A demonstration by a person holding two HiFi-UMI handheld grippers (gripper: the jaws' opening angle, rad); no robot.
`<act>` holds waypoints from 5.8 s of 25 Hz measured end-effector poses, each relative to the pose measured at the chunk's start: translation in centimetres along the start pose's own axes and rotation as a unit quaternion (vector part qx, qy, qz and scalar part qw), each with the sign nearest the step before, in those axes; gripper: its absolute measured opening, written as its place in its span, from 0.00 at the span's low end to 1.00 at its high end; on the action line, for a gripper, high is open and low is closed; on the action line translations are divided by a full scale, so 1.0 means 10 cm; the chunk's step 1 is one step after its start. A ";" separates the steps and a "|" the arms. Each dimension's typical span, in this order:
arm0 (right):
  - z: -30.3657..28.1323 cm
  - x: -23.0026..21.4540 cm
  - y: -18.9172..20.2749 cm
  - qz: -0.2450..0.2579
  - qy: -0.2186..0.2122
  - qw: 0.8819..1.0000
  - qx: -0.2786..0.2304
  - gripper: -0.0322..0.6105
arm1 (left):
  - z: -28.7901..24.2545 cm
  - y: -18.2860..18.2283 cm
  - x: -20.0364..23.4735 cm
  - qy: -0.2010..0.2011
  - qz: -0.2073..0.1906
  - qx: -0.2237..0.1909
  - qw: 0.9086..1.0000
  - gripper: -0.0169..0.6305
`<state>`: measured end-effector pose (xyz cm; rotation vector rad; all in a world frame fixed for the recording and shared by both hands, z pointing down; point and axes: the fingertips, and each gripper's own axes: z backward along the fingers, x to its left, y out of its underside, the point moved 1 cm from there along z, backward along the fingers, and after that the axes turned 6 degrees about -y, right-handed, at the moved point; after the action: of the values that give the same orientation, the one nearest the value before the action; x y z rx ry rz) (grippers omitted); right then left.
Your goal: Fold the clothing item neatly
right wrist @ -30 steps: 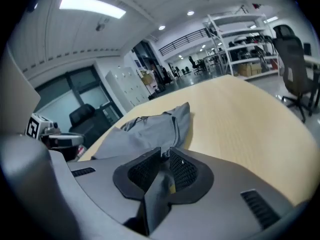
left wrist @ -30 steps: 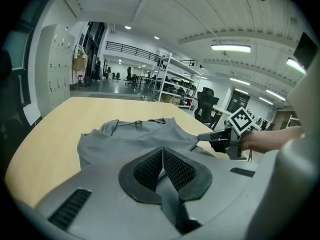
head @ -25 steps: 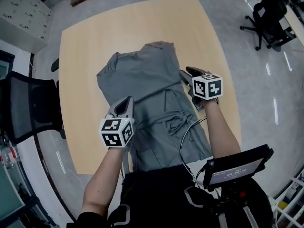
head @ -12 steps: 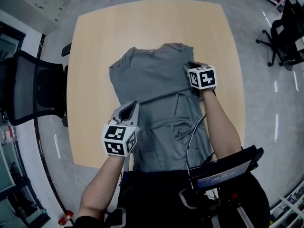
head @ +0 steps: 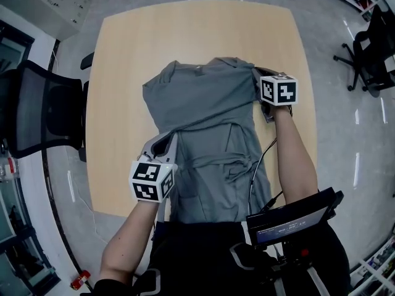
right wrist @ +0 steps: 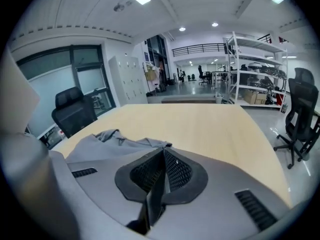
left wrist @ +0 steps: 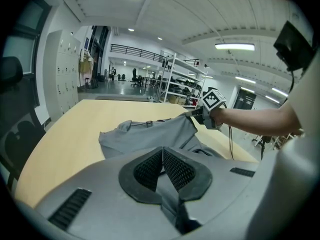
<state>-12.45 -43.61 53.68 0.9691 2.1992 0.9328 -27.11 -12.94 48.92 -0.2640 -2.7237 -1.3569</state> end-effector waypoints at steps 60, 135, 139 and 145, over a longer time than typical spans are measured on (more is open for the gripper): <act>2.80 1.06 5.36 -0.013 -0.182 0.977 0.112 0.44 | 1.24 4.51 -0.49 0.058 -0.021 0.073 0.995 0.46; 5.24 2.28 3.01 -0.106 -0.276 0.955 -0.008 0.09 | 3.81 2.50 -1.84 0.287 0.217 0.053 0.932 0.03; 5.11 2.12 2.59 -0.116 -0.280 0.952 -0.033 0.09 | 3.63 2.11 -1.68 0.274 0.247 0.051 0.928 0.03; 4.81 1.86 1.99 -0.117 -0.293 0.948 -0.044 0.09 | 3.36 1.51 -1.38 0.246 0.263 0.056 0.931 0.03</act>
<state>18.60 -1.34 36.13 0.7916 1.7014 0.5348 -10.72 21.22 38.41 -0.5186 -2.0958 -0.9539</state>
